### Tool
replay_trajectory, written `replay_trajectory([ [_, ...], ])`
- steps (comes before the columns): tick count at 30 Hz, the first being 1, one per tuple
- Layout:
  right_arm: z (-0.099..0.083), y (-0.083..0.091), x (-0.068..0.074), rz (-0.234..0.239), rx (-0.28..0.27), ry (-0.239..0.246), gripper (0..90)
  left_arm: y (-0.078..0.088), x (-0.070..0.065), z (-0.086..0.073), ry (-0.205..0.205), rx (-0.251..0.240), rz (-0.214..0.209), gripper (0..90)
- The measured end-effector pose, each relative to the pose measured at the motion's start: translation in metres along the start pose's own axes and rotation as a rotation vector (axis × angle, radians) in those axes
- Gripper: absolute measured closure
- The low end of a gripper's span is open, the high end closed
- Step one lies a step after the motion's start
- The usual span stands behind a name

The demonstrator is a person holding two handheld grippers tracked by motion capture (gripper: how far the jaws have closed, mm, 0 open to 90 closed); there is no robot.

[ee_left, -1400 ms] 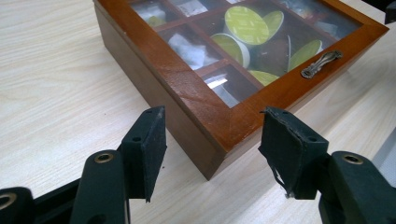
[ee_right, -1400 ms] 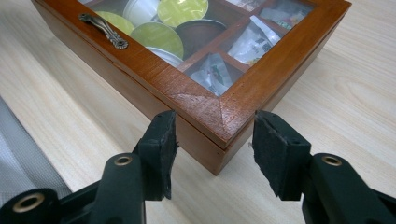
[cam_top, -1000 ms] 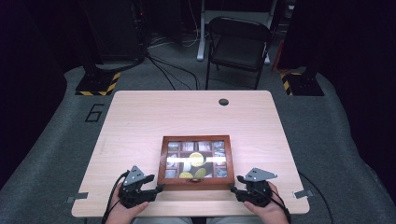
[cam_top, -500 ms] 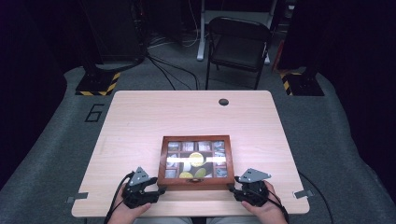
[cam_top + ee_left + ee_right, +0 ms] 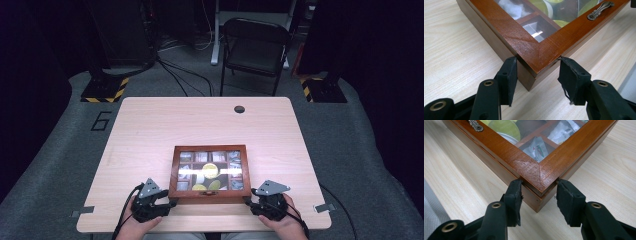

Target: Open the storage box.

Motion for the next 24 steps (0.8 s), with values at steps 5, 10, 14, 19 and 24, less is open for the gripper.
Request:
replay_trajectory([
  [5, 0.0008, 0.0005, -0.0001, -0.001, -0.004, -0.006, 55.5, 0.001, -0.0001, 0.0012, 0.003, -0.009, -0.007, 49.1],
  [10, 0.0024, 0.0025, -0.0014, -0.001, -0.019, -0.009, 55.6, 0.0023, -0.0011, 0.0033, 0.002, -0.025, -0.011, 48.9],
  [14, 0.0043, 0.0033, -0.0021, -0.008, -0.032, -0.018, 55.4, 0.0033, -0.0014, 0.0049, 0.002, -0.034, -0.016, 48.6],
  [19, 0.0064, 0.0051, -0.003, -0.009, -0.047, -0.023, 55.3, 0.0045, -0.0019, 0.0072, -0.009, -0.055, -0.008, 51.1],
  [24, 0.0081, 0.007, -0.0042, -0.009, -0.066, -0.035, 55.1, 0.0059, -0.0026, 0.0095, -0.002, -0.076, -0.005, 50.4],
])
Point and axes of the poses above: each handheld gripper's, and its own axes: y roughly backward along the jaws, z roughly out of its top, x roughly to its left, the point moved 4 cm from there along -y, roughly forward along the jaws, and after that the axes turned 7 degrees about -z, right-handed, at the moved point
